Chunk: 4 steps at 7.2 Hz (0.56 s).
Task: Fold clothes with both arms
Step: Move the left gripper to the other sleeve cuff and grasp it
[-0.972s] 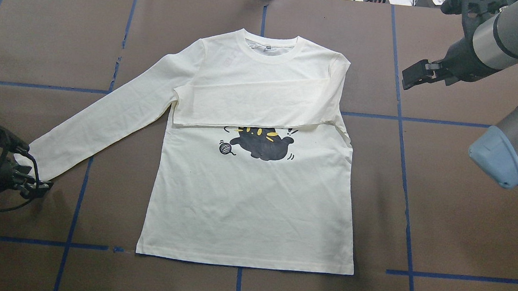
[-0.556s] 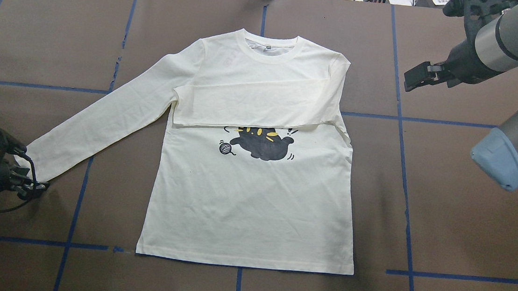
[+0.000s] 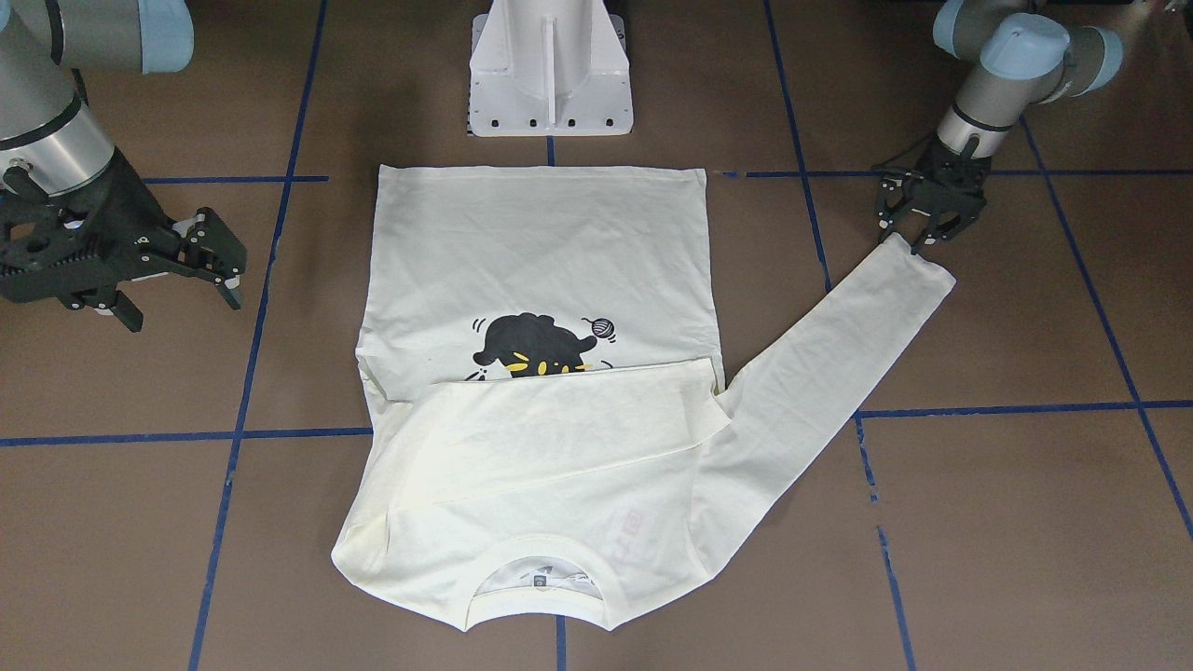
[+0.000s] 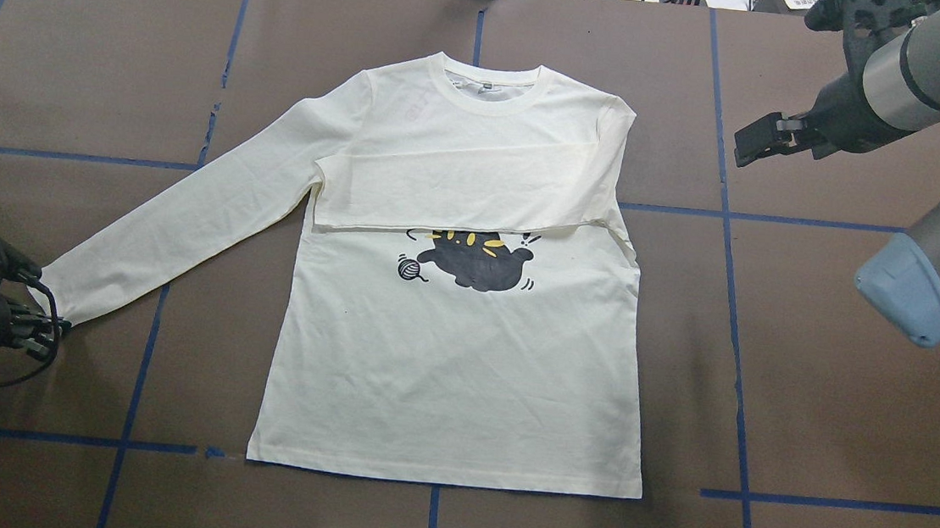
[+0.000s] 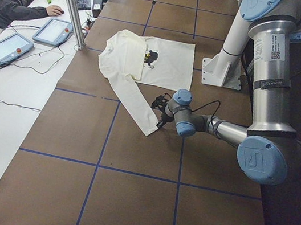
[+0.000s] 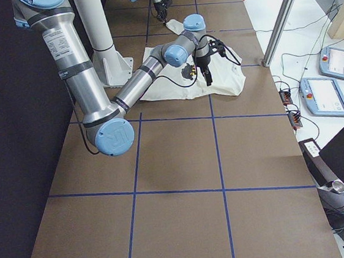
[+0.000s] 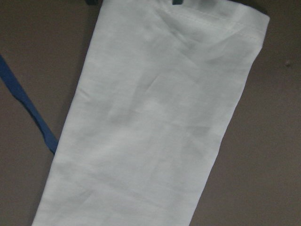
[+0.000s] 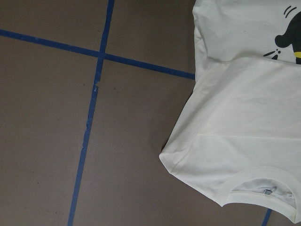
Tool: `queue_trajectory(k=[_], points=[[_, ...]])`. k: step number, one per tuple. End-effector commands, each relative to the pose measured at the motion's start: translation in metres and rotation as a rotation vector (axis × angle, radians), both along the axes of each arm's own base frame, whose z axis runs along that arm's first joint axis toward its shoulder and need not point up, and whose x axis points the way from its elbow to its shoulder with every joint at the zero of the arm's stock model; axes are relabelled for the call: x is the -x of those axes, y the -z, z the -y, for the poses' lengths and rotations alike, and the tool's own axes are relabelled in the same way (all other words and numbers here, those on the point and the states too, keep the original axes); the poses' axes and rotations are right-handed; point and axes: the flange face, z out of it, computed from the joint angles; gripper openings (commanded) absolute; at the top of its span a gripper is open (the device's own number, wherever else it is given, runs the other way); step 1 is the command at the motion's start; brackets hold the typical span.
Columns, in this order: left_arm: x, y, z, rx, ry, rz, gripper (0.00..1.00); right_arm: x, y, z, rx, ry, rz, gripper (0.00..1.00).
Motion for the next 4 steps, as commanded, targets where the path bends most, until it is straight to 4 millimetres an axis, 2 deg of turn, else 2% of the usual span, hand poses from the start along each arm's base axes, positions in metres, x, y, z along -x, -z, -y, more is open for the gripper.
queue_trajectory(k=[1,2,3,4], points=[[0.005,0.026,0.001,-0.027,-0.004,-0.037,0.00,0.000,-0.002,0.000,0.004,0.000,-0.003,1.00],[0.006,0.048,0.002,-0.029,-0.022,-0.043,0.00,-0.001,-0.003,0.000,0.005,0.001,-0.002,1.00],[0.013,0.066,0.015,-0.021,-0.006,-0.017,0.00,-0.003,-0.010,0.000,0.011,0.008,-0.009,1.00],[0.016,0.100,0.062,-0.075,0.023,-0.009,0.00,-0.007,-0.015,0.001,0.017,0.009,-0.016,1.00]])
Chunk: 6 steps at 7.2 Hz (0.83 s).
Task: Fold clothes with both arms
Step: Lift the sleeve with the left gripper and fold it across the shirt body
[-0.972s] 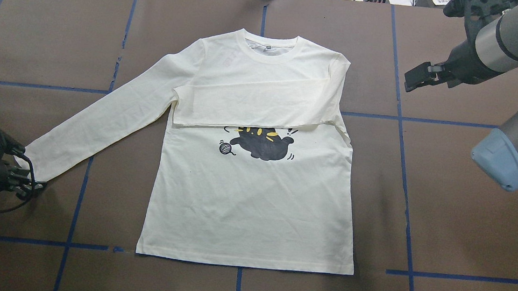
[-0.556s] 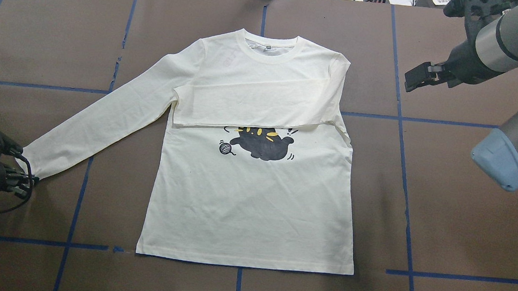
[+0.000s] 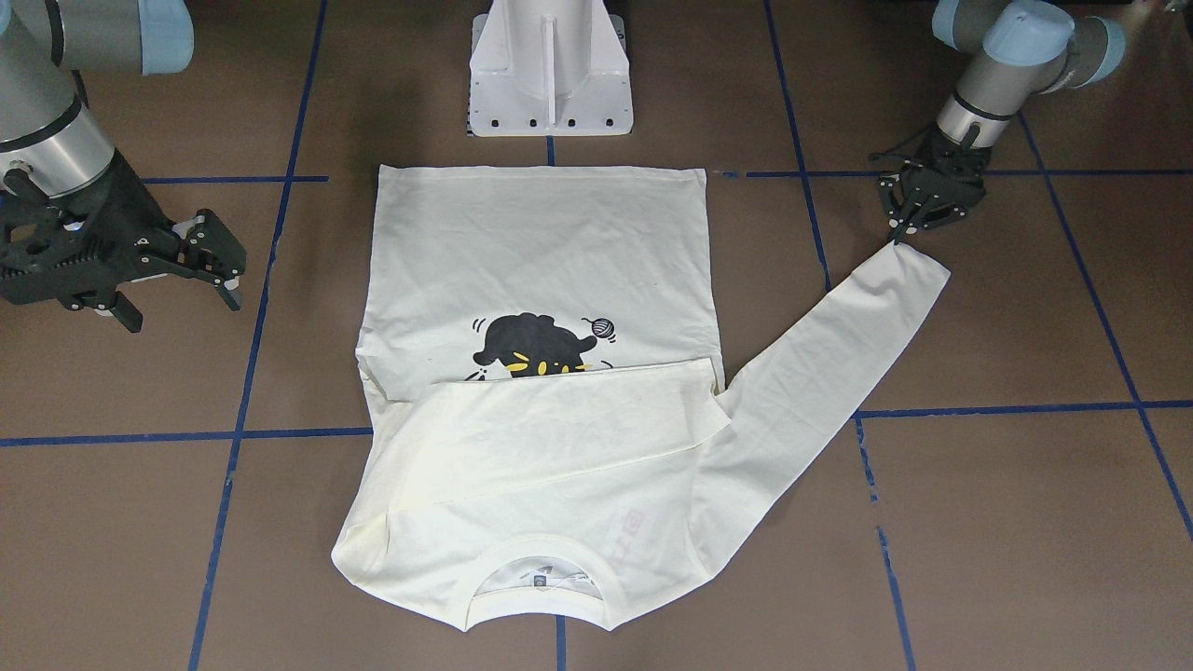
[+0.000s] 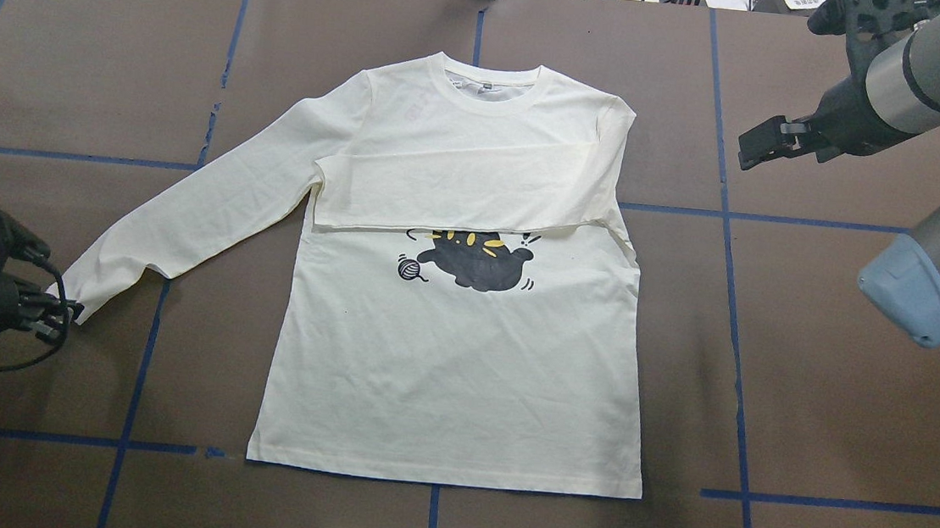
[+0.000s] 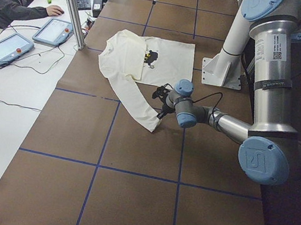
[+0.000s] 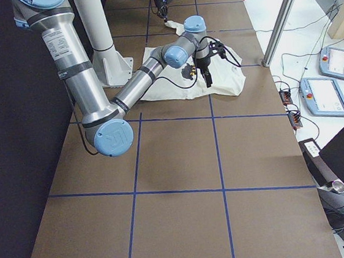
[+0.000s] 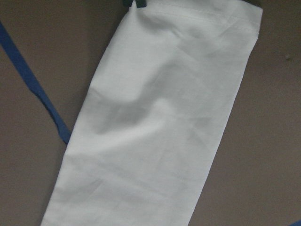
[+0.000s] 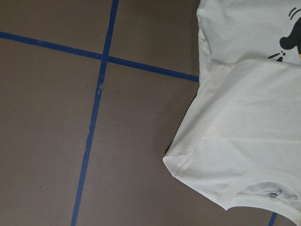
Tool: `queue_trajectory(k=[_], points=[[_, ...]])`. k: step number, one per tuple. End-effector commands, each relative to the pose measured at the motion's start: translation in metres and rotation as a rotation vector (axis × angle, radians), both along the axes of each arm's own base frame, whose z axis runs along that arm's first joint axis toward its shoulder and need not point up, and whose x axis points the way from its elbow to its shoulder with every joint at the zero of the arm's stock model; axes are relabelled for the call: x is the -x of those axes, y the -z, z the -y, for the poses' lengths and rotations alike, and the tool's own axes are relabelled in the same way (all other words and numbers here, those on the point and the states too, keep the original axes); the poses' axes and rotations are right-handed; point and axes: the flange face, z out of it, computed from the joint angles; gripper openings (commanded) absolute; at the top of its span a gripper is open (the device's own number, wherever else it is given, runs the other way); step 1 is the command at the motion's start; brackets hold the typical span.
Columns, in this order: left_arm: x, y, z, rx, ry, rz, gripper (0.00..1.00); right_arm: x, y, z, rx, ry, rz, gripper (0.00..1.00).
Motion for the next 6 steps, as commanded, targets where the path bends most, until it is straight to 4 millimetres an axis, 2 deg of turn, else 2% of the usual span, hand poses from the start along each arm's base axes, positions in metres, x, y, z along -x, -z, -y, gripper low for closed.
queue_trajectory(k=[1,2,3,4,5,6], points=[[0.005,0.087,0.093,-0.036,0.054,0.043,0.00,-0.020,-0.020,0.005,-0.025,0.033,-0.036,1.00],[-0.008,0.155,0.134,-0.042,0.075,0.054,0.00,-0.036,-0.040,0.004,-0.032,0.055,-0.058,1.00],[-0.027,0.221,0.158,-0.045,0.085,0.051,0.00,-0.060,-0.061,0.005,-0.029,0.066,-0.074,1.00],[-0.041,0.259,0.173,-0.071,0.100,0.026,0.00,-0.090,-0.087,0.004,-0.045,0.109,-0.100,1.00],[-0.055,0.297,0.193,-0.091,0.135,0.002,0.00,-0.120,-0.105,0.005,-0.053,0.143,-0.117,1.00],[-0.086,0.334,0.222,-0.042,0.179,-0.026,0.00,-0.141,-0.116,0.003,-0.051,0.151,-0.129,1.00]])
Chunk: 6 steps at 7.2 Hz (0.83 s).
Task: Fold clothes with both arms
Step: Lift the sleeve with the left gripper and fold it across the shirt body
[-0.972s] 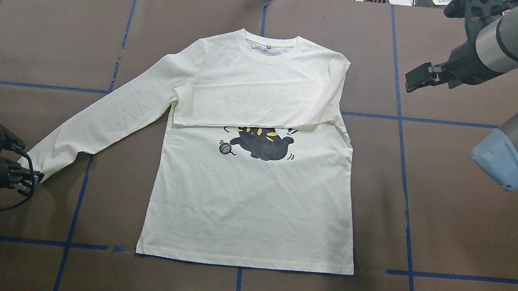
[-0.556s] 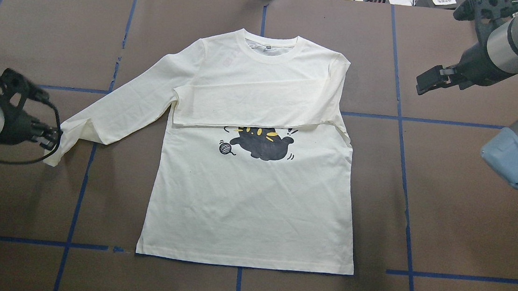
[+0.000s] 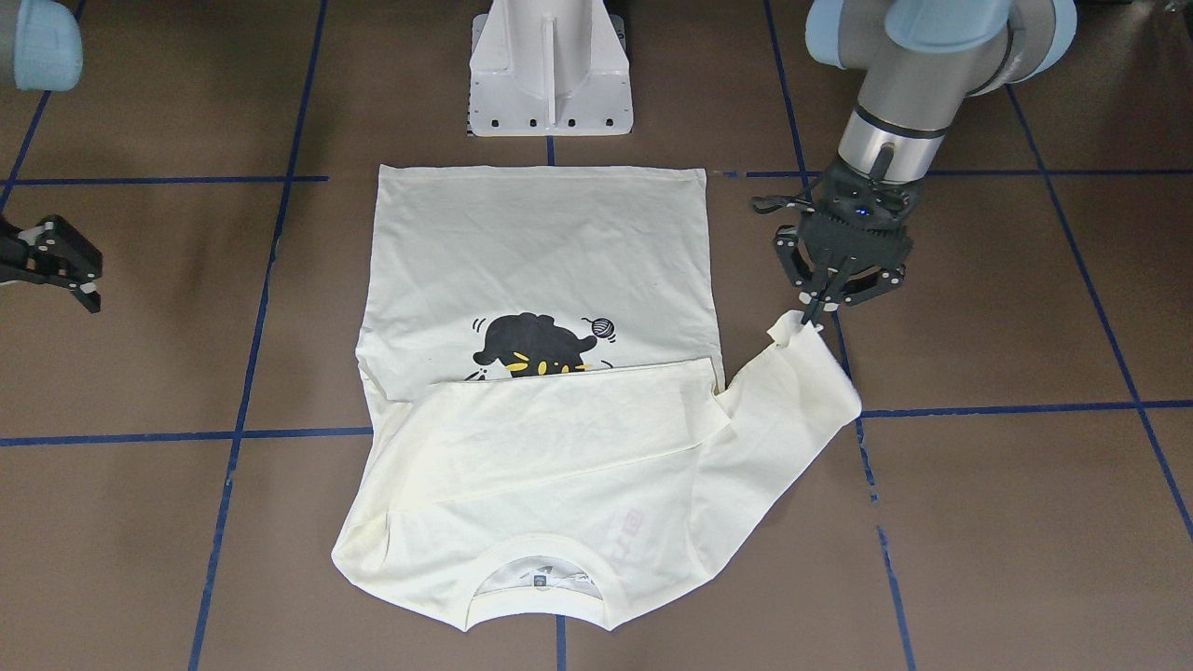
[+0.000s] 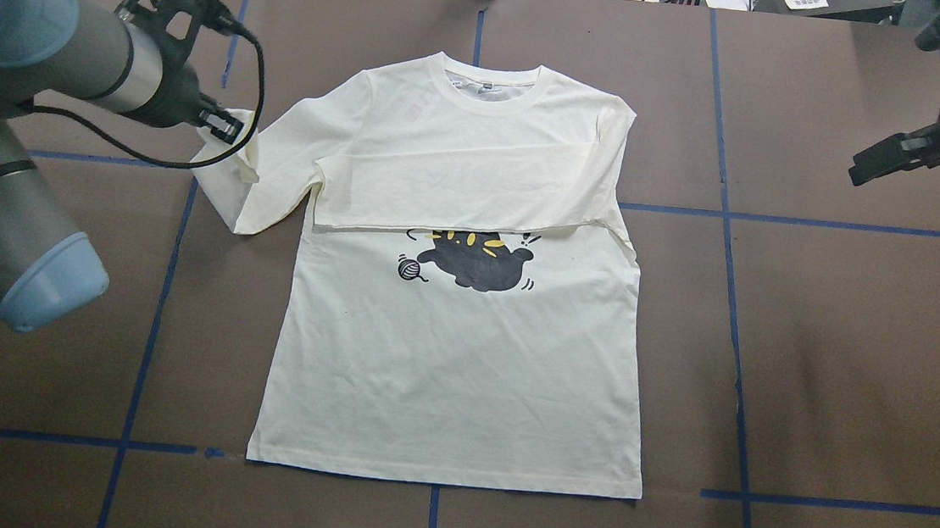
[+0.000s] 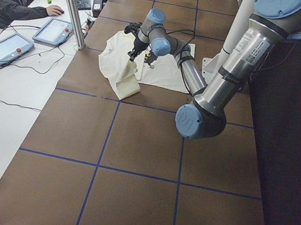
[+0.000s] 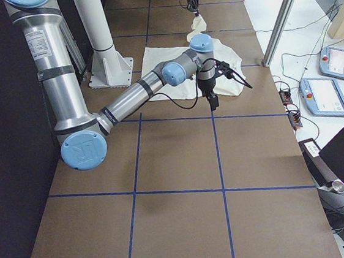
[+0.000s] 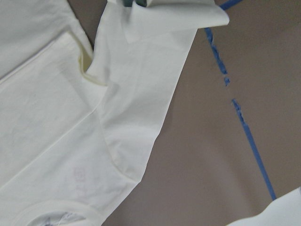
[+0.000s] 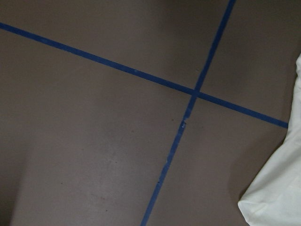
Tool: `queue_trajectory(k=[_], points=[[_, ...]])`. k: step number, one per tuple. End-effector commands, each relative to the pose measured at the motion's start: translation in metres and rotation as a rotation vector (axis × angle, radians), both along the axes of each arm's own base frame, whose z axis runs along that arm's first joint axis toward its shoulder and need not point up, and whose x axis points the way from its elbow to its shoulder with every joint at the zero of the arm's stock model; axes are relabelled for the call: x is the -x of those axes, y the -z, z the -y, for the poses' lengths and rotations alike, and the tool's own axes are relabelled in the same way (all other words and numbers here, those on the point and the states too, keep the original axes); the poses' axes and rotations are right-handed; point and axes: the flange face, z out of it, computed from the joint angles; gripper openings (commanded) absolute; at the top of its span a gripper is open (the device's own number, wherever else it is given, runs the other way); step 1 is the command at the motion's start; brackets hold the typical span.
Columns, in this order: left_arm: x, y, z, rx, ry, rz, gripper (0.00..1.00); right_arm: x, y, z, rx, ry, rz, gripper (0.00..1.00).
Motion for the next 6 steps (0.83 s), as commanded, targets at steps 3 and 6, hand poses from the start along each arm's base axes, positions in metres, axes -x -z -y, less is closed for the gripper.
queue_trajectory(k=[3,6], points=[[-0.146,0.175,0.066,0.053,0.214,-0.051,0.00,-0.038,-0.024,-0.003,0.006,0.012,-0.021,1.00],[-0.282,0.182,-0.015,-0.110,0.244,-0.018,0.00,-0.038,-0.026,-0.004,0.015,0.001,-0.022,1.00]])
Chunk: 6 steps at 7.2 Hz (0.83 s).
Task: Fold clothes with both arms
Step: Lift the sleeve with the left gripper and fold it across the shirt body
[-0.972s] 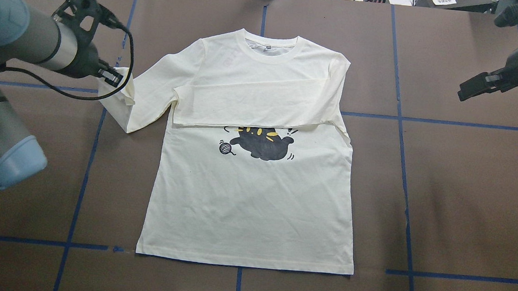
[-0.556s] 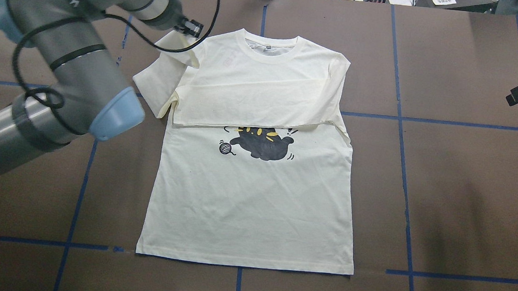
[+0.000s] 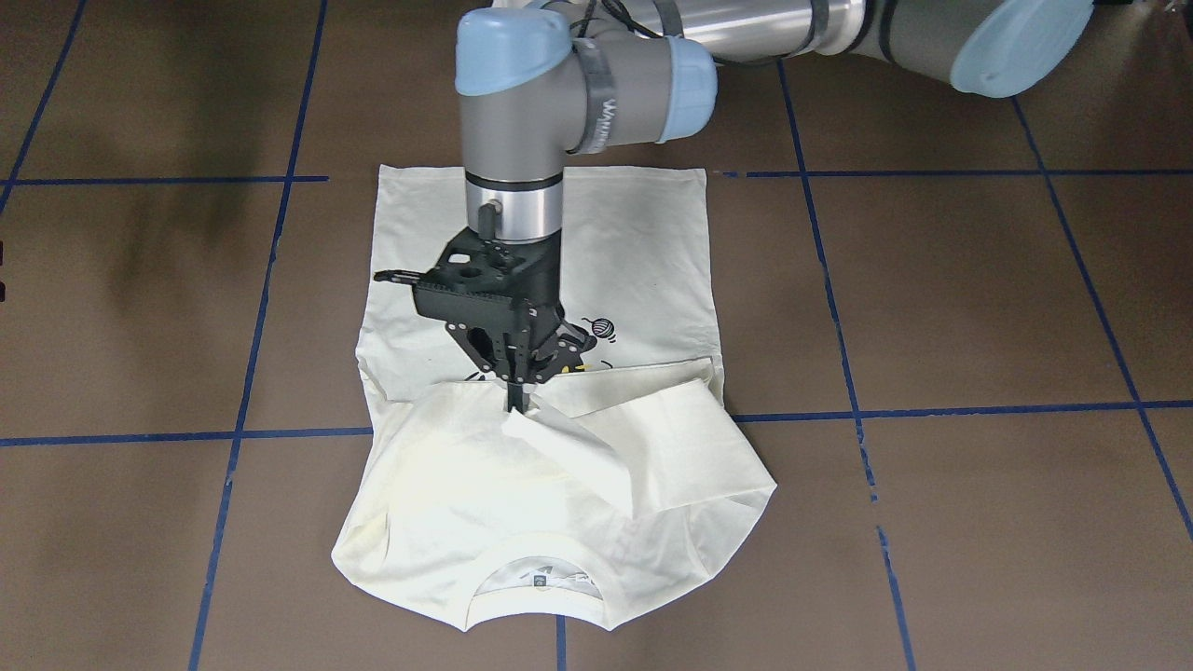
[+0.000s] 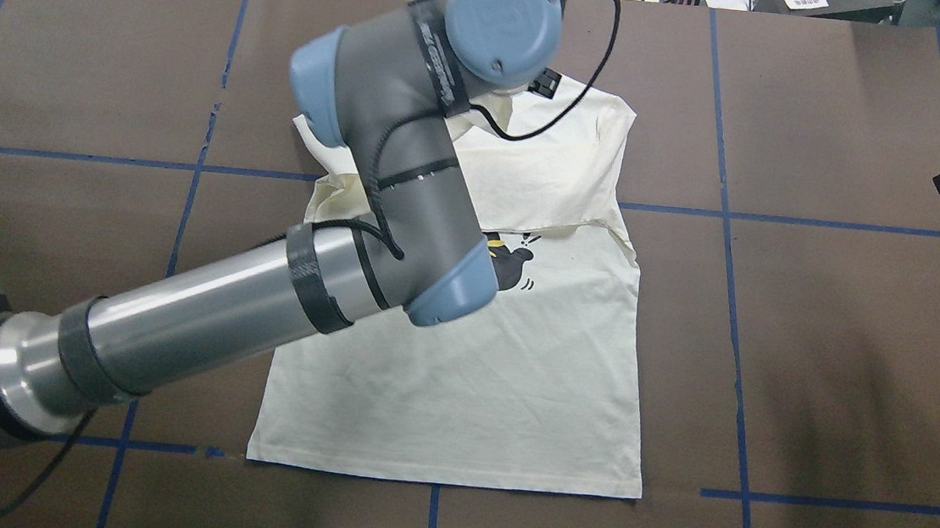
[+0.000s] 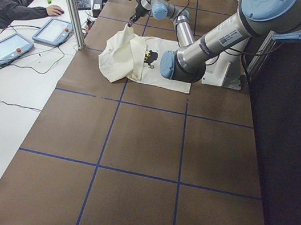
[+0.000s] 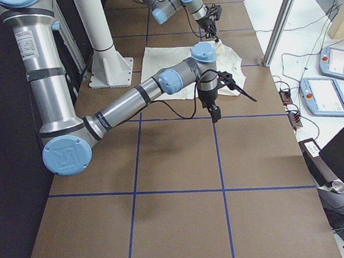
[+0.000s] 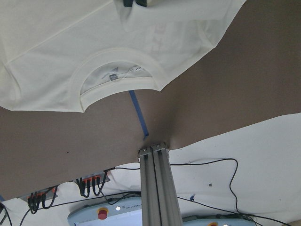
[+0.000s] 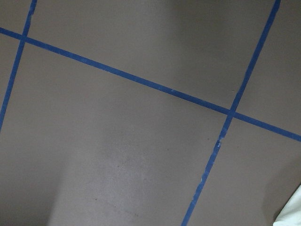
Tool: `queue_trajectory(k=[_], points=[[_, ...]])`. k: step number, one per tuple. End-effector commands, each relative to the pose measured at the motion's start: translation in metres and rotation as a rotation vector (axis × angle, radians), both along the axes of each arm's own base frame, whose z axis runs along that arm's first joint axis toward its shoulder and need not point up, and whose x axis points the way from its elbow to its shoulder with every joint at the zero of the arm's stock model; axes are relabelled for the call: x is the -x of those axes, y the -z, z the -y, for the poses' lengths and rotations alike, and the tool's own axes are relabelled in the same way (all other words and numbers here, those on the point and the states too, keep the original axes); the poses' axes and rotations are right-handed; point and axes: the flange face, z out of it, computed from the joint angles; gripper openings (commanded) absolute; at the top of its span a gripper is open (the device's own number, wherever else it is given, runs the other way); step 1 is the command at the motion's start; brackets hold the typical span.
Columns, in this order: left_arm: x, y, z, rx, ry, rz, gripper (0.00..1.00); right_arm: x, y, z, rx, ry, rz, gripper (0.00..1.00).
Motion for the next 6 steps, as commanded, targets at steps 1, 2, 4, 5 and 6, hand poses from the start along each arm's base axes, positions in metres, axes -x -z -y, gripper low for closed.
queue_trajectory(k=[1,2,4,5,6], points=[[-0.085,-0.017,-0.048,-0.092,0.001,-0.019,0.00,-0.001,-0.001,-0.001,0.004,-0.005,-0.001,1.00],[-0.106,-0.029,-0.058,-0.112,-0.005,-0.042,0.00,-0.001,0.000,0.000,0.004,-0.008,0.000,1.00],[-0.107,-0.012,-0.065,-0.141,-0.008,-0.154,0.75,0.000,0.000,0.000,-0.001,-0.007,0.000,1.00],[-0.106,-0.006,-0.066,-0.107,0.021,-0.235,0.99,0.000,0.000,0.000,-0.002,-0.007,0.001,1.00],[-0.106,-0.002,-0.068,-0.087,-0.005,-0.257,0.99,0.000,0.002,0.002,-0.004,-0.008,0.002,1.00]])
